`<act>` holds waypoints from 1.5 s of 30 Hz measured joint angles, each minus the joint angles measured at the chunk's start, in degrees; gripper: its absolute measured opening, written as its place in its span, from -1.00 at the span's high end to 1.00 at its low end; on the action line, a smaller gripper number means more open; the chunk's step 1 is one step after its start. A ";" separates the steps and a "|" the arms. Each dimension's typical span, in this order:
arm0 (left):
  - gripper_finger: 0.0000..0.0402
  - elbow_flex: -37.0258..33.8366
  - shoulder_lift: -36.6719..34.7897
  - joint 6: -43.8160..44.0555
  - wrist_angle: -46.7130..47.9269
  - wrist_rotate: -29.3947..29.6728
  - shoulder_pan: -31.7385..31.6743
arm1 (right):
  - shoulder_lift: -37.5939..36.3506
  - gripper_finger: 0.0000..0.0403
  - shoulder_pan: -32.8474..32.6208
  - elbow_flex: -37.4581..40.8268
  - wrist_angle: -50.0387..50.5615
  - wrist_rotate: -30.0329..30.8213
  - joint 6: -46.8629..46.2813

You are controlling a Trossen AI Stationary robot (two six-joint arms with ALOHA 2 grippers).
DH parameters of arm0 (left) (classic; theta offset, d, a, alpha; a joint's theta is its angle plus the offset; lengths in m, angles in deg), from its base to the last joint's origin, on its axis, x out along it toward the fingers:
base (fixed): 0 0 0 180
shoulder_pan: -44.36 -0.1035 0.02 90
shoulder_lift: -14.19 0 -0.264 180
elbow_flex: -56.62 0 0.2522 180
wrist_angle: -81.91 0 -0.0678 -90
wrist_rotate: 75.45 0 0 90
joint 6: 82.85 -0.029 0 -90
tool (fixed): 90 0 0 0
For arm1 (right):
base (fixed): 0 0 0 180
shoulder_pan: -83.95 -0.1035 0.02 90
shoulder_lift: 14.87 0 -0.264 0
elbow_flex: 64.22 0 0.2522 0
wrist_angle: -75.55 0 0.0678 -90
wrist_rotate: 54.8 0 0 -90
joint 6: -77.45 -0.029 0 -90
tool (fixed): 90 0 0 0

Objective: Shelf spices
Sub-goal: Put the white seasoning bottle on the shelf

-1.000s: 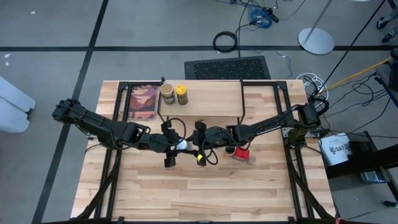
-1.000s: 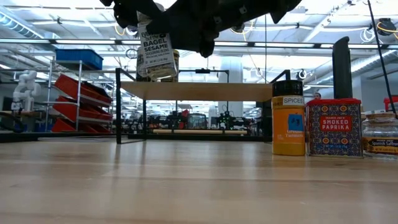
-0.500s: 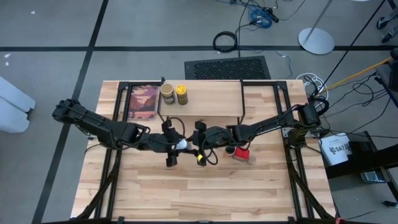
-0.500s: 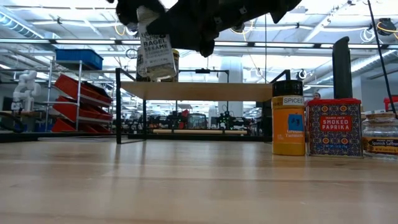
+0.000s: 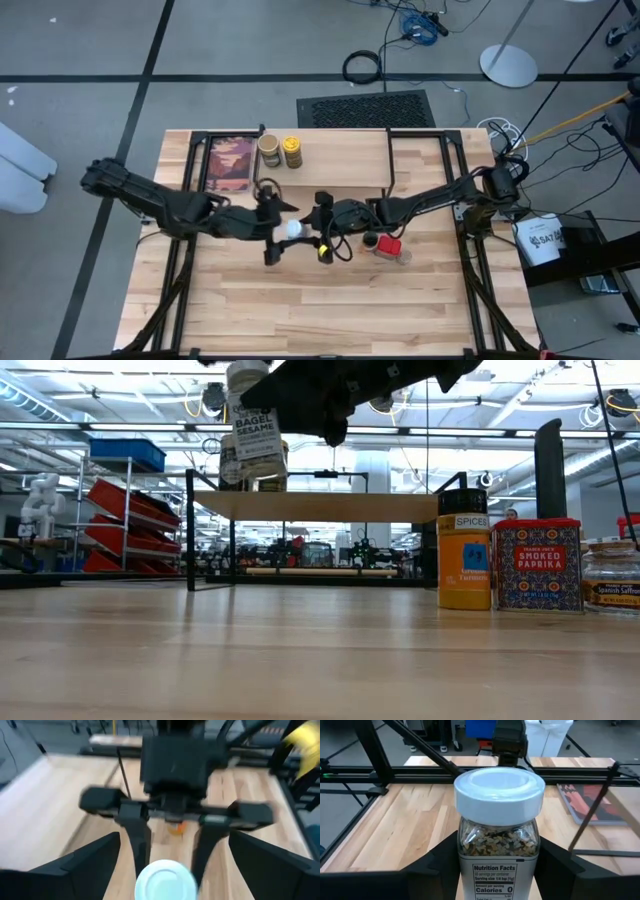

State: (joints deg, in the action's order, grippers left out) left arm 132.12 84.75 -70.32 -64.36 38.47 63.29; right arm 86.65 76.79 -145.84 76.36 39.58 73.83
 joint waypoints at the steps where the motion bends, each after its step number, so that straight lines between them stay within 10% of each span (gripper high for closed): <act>1: -0.91 0.41 -1.02 -0.38 0.25 1.10 0.35 | -0.33 0.06 0.09 0.00 0.39 0.00 0.00; 15: -0.91 0.91 -12.77 0.77 5.30 12.17 8.07 | -10.74 0.04 7.56 0.00 3.28 0.03 6.49; 45: -0.91 0.76 2.05 14.19 17.82 13.07 11.22 | -5.53 0.03 29.30 -8.59 11.15 -16.76 13.46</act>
State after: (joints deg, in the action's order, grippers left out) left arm 132.88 86.81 -56.13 -46.54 51.54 74.51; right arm 81.12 106.09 -154.43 87.51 22.82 87.30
